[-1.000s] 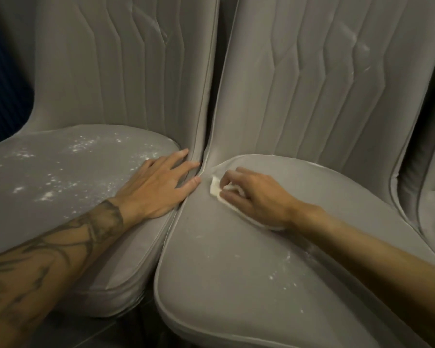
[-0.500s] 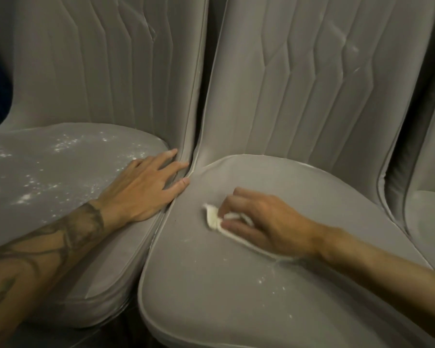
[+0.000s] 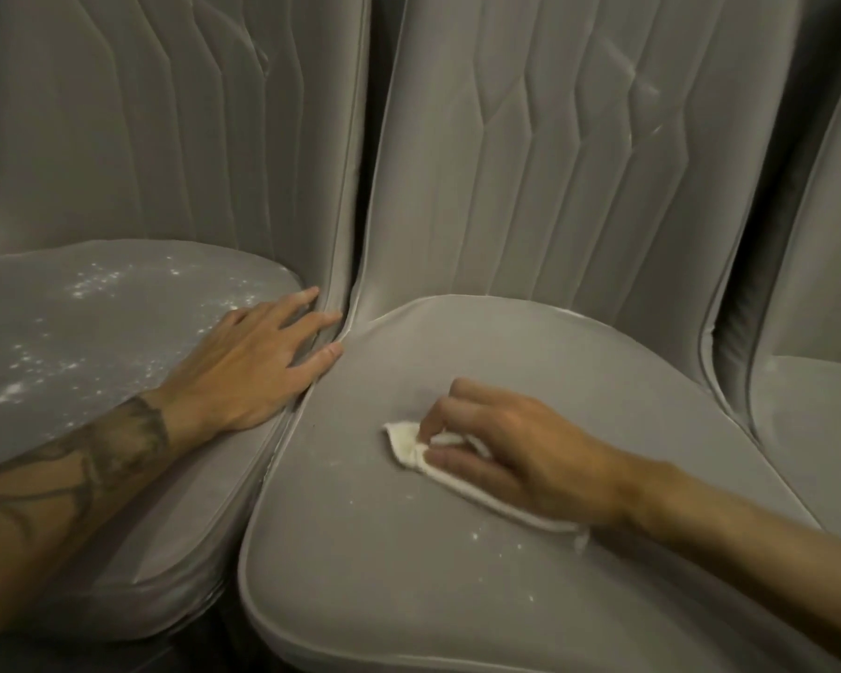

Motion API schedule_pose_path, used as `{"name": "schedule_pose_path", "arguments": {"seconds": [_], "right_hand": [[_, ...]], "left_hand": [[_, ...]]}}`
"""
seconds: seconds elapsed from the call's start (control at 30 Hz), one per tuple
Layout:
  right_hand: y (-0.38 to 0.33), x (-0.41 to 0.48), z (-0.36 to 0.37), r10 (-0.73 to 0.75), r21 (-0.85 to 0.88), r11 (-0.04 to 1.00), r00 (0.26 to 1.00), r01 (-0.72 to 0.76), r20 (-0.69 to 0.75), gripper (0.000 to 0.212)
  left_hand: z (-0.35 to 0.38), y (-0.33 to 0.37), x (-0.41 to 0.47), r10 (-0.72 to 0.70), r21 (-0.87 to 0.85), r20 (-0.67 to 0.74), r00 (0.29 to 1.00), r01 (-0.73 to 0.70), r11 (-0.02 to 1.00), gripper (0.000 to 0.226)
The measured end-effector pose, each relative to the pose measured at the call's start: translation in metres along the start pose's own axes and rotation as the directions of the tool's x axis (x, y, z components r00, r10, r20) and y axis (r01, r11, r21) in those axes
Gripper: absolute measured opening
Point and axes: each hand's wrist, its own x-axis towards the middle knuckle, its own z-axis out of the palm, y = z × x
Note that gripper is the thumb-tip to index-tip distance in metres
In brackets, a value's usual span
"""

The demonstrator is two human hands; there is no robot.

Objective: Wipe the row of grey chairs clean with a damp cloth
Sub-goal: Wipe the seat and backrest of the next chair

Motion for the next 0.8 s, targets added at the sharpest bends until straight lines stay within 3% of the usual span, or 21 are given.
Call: {"name": "schedule_pose_path", "arguments": {"seconds": [0.13, 0.2, 0.3, 0.37, 0.43, 0.6, 0.7, 0.8], "right_hand": [[0.053, 0.009, -0.024, 0.322, -0.119, 0.938, 0.945, -0.327, -0.059, 0.026], [0.054, 0.009, -0.019, 0.389, -0.128, 0.908, 0.917, -0.398, -0.092, 0.025], [0.012, -0.009, 0.003, 0.175, -0.058, 0.981, 0.973, -0.186, -0.151, 0.021], [-0.007, -0.023, 0.004, 0.070, 0.013, 0.997, 0.995, -0.070, -0.068, 0.023], [0.003, -0.024, -0.007, 0.082, -0.009, 0.997, 0.997, -0.082, -0.007, 0.023], [0.036, -0.021, -0.020, 0.380, -0.126, 0.910, 0.917, -0.394, -0.118, 0.026], [-0.005, -0.037, 0.002, 0.210, -0.098, 0.968, 0.962, -0.229, -0.172, 0.023], [-0.026, -0.053, 0.002, 0.108, -0.013, 0.994, 0.992, -0.110, -0.069, 0.024]], "left_hand": [[0.000, 0.001, 0.000, 0.002, -0.002, -0.007, 1.000, -0.002, 1.000, 0.072], [0.000, 0.001, 0.000, 0.002, -0.003, -0.014, 1.000, -0.002, 1.000, 0.072], [0.001, 0.000, 0.000, -0.004, -0.007, -0.008, 1.000, 0.004, 1.000, 0.074], [0.002, -0.001, 0.001, -0.003, -0.007, -0.016, 1.000, 0.003, 1.000, 0.074], [0.002, -0.001, 0.001, 0.000, 0.000, -0.015, 1.000, 0.000, 1.000, 0.074], [0.001, -0.001, 0.001, 0.002, -0.006, -0.011, 1.000, -0.002, 1.000, 0.076], [0.002, -0.001, 0.001, 0.005, -0.001, -0.011, 1.000, -0.005, 1.000, 0.076], [0.003, -0.002, 0.002, 0.002, 0.007, -0.009, 1.000, -0.002, 1.000, 0.076]]}}
